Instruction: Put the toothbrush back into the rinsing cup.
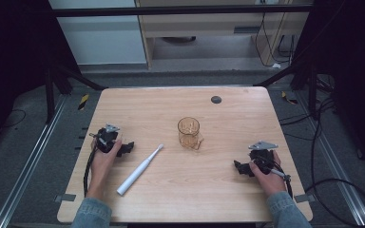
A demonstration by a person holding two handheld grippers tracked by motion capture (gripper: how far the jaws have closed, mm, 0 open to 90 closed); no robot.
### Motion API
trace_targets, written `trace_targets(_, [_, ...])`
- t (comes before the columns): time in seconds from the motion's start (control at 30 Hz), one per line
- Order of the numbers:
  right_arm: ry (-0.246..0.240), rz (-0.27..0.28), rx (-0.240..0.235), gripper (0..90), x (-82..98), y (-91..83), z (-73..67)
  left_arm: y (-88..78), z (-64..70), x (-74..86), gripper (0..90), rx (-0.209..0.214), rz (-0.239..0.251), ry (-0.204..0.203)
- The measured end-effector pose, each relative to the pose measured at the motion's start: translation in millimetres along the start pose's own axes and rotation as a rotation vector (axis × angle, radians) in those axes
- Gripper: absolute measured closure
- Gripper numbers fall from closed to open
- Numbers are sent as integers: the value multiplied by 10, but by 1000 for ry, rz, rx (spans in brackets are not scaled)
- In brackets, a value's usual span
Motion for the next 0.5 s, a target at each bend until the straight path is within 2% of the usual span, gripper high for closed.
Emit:
trace_targets(0.1, [0, 0, 0, 3, 0, 0, 0, -18, 9, 3, 24, -8, -1, -11])
trace_targets(0.13, [0, 0, 0, 3, 0, 0, 0, -34, 21, -7, 47, -8, -14, -11])
trace_targets(0.23, [0, 0, 0, 3, 1, -1, 0, -93, 104, -43, 51, 3, -33, 9])
trace_targets(0.3, [0, 1, -1, 3, 1, -1, 0, -178, 195, -76, 52, -38, -34, 49])
trace_targets(0.37, [-1, 1, -2, 3, 1, -1, 0, -255, 236, -95, 52, -48, -27, 57])
trace_targets(0.5, [0, 0, -1, 3, 1, -2, 0, -466, 302, -122, 57, -27, -22, 54])
Point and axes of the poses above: each handheld gripper's, and its own axes: y roughly forward along the jaws, x roughly out of its underside, z roughly to its right, the point moved 1 cm from there along y, roughly forward along the jaws, and after that the axes turned 8 degrees about z, right-handed, at the moved point
